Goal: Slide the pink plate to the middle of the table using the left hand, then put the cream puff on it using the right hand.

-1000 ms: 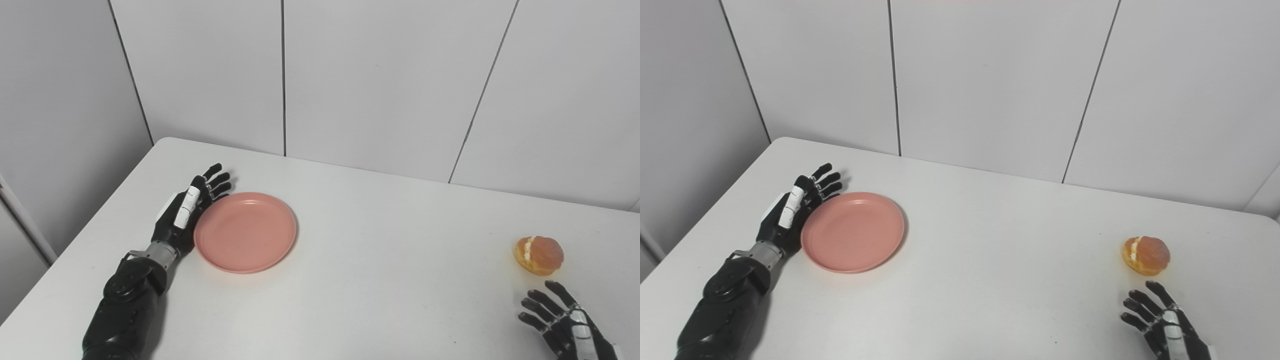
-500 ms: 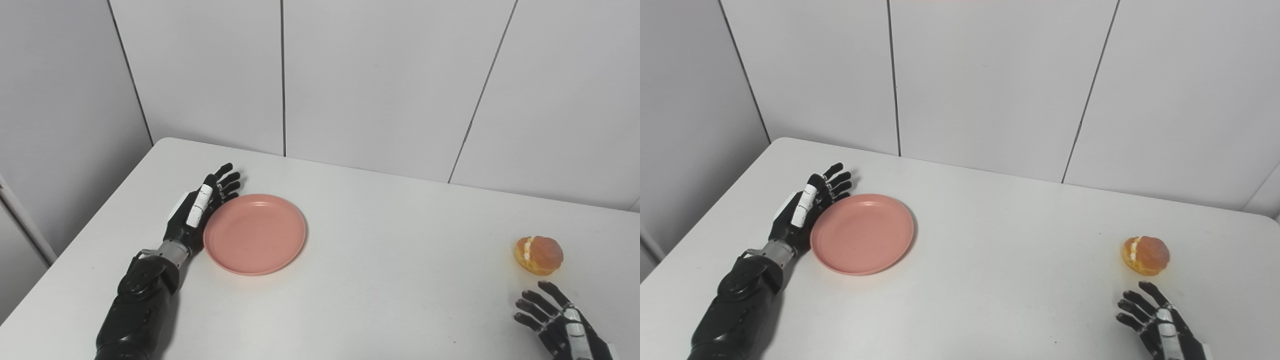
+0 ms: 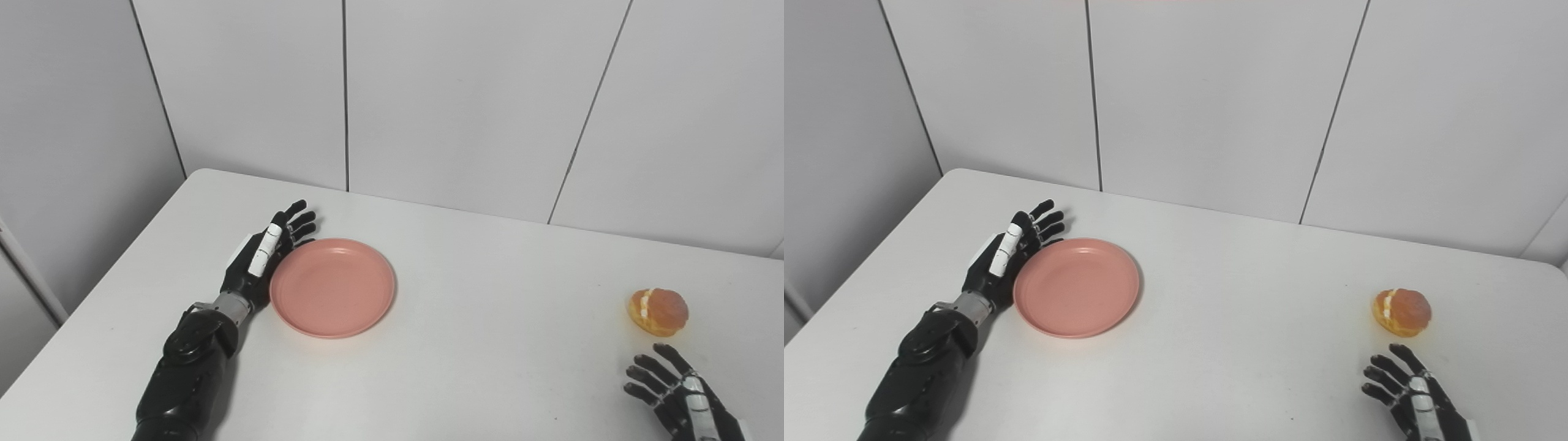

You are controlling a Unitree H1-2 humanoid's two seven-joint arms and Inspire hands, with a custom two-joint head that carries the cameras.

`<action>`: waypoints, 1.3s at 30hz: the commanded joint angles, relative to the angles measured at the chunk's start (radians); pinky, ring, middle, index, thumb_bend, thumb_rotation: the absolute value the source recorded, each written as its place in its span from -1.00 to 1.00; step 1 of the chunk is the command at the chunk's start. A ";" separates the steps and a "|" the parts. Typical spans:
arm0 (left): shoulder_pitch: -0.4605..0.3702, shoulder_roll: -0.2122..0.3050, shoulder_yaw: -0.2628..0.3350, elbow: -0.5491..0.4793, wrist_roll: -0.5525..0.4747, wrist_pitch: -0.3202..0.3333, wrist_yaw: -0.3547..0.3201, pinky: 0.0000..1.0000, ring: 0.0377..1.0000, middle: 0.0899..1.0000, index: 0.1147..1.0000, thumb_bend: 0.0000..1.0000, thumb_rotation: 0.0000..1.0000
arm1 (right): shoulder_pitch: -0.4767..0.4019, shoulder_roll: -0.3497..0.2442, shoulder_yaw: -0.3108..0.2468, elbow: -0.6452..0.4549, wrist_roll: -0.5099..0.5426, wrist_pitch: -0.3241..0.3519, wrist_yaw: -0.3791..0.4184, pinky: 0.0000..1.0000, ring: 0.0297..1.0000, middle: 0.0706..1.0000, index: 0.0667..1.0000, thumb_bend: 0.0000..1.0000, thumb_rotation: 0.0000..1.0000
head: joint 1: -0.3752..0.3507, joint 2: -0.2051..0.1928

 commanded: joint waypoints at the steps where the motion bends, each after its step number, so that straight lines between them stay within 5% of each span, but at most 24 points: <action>1: 0.002 -0.016 -0.020 0.016 -0.002 0.036 -0.032 0.78 0.86 0.83 0.80 0.49 0.69 | 0.016 0.005 0.009 -0.016 -0.006 0.043 -0.006 0.38 0.44 0.42 0.55 0.55 0.46 | -0.005 0.003; 15: 0.003 -0.061 -0.040 -0.040 -0.019 0.078 -0.035 0.79 0.83 0.80 0.81 0.54 0.60 | 0.017 0.031 0.036 -0.049 -0.032 0.064 -0.025 0.36 0.41 0.41 0.57 0.54 0.41 | -0.089 0.019; 28: 0.023 -0.129 -0.055 -0.140 0.051 0.150 0.091 0.70 0.73 0.67 0.70 0.52 0.61 | 0.008 0.084 0.073 -0.053 -0.088 0.057 -0.060 0.33 0.38 0.37 0.60 0.58 0.34 | -0.229 0.028; 39: 0.034 -0.189 -0.058 -0.185 0.052 0.191 0.137 0.82 0.78 0.74 0.77 0.45 0.62 | -0.004 0.129 0.122 -0.068 -0.169 0.071 -0.095 0.31 0.38 0.40 0.68 0.63 0.46 | -0.371 0.041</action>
